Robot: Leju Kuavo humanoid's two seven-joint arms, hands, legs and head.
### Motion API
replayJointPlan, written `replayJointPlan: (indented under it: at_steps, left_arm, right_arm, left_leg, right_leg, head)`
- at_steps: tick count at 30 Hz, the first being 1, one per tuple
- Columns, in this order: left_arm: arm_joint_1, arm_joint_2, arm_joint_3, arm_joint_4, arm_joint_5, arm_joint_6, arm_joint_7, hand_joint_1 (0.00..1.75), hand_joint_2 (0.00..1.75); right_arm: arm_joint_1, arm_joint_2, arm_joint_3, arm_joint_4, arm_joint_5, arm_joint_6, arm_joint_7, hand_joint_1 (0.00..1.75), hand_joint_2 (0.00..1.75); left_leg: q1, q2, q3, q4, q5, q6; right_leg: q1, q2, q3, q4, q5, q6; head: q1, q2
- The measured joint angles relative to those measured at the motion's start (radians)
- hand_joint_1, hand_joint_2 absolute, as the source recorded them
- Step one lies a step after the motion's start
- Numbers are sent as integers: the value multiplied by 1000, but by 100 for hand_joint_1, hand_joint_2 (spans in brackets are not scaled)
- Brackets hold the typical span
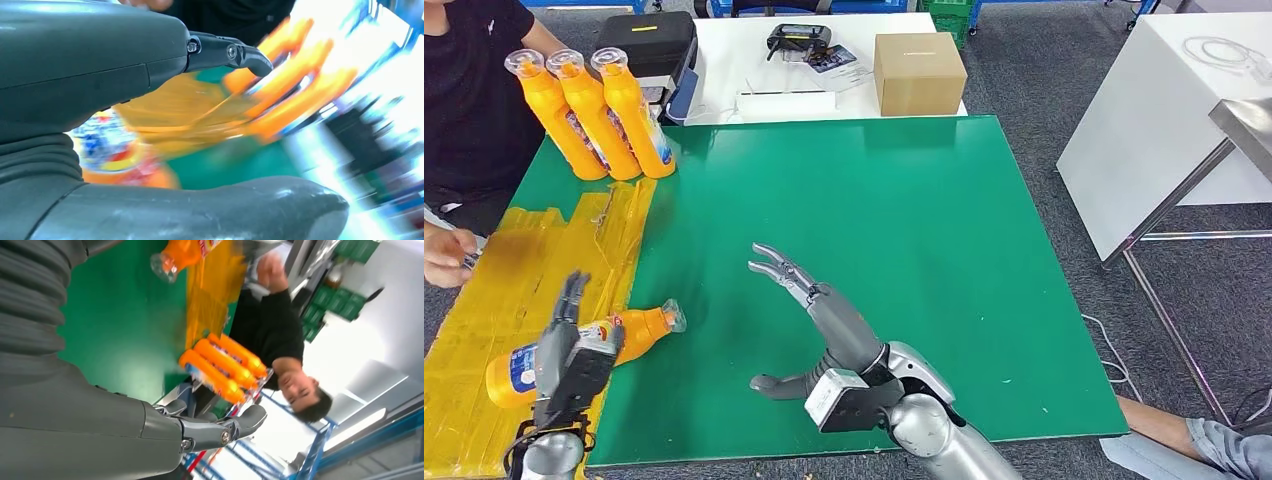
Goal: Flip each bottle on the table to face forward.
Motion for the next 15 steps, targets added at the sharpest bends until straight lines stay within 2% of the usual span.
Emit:
replayJointPlan:
  at_steps: [2,5,10,15]
  left_arm:
    - [1,-34,17,-76,185,-83,-36,0,0]
    - [13,-87,-1,-212,284,-157,-61,0,0]
    - [79,-153,-152,-397,260,-76,-81,0,0]
    - [133,-166,-311,-462,220,-58,-70,0,0]
  right_arm:
    - [0,18,-7,10,23,-50,1,0,0]
    - [1,51,-35,35,13,-96,-9,0,0]
    - [23,97,-93,57,18,-150,-71,0,0]
    - [55,129,-109,58,98,-216,-72,0,0]
  left_leg:
    - [0,1,-1,0,0,0]
    - [0,1,-1,0,0,0]
    - [-1,1,-2,0,-1,1]
    - [-1,2,-2,0,-1,1]
  right_leg:
    - [0,0,-1,0,0,0]
    - [0,0,-1,0,0,0]
    - [-1,0,-1,0,0,0]
    - [-1,0,-2,-1,0,0]
  head:
    - [0,0]
    - [0,0]
    - [0,0]
    - [0,0]
